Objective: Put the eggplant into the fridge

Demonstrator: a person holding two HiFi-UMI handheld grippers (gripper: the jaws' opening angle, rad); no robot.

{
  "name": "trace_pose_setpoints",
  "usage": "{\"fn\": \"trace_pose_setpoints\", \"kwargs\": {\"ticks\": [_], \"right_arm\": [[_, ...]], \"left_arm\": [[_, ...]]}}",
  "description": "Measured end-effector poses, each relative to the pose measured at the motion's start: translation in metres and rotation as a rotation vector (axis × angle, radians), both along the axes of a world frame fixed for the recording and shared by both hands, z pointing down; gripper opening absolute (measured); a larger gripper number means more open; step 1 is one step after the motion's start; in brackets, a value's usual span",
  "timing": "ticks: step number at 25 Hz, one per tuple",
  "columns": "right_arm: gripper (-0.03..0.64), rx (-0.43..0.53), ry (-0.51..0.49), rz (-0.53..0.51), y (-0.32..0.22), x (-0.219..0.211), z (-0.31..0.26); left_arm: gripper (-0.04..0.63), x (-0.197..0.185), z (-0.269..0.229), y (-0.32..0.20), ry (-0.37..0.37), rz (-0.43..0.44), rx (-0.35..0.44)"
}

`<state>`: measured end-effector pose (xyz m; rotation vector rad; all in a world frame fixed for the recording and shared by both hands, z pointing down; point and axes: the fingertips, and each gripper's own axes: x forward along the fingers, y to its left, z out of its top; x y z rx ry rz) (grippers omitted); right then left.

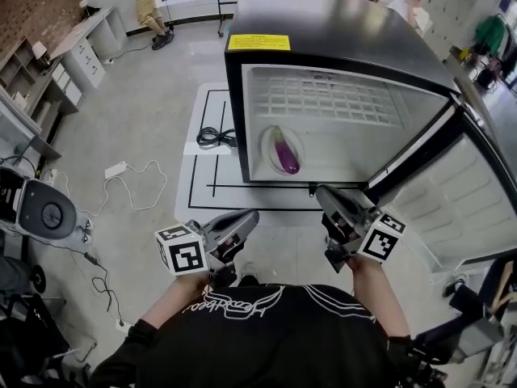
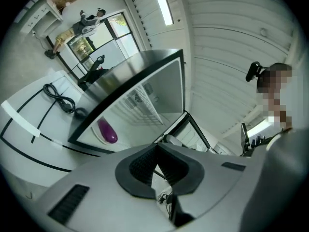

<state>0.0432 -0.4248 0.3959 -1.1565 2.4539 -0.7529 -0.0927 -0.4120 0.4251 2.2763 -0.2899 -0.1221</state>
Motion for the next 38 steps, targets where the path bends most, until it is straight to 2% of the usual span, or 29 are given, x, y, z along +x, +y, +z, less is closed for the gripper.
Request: {"fn": "trace_pose_setpoints", "kwargs": {"ticks": [6,10,12,16,20,22,26,33,38], "right_arm": [[0.006,0.091,0.196,-0.063,0.077,0.001,-0.009],[0.006,0.168,0.305,-0.111,0.12,0.003,-0.018],[0.006,0.195,0.351,-0.139,0.141,0.0,-0.022],[0.006,0.258,0.317,-0.235,0.183,-0.009,-0.035],[0.008,0.286,0.386,-0.263,0.212,-0.018,-0.031],[0.006,0.281,0.379,-0.275,0.225,-0.021,-0.029],[0.006,0.262,0.382,-0.297,0.249,-0.024,-0.021],[0.006,0.268,0.435,-0.282,0.275,-0.029,-0.015],[0.006,0.251,0.437,-0.281,0.284,-0.028,-0.012]], "left_arm": [[0.008,0.03,-0.03,0.062,-0.041,0.051,0.183],[0.008,0.043,-0.046,0.101,-0.115,0.046,0.328],[0.008,0.048,-0.053,0.12,-0.138,0.05,0.377],[0.008,0.056,-0.058,0.155,-0.154,0.063,0.413],[0.008,0.057,-0.057,0.188,-0.186,0.057,0.476],[0.008,0.057,-0.057,0.204,-0.194,0.059,0.492],[0.008,0.06,-0.052,0.226,-0.218,0.055,0.491],[0.008,0.058,-0.048,0.256,-0.202,0.061,0.468],[0.008,0.058,-0.053,0.265,-0.181,0.06,0.471]]}}
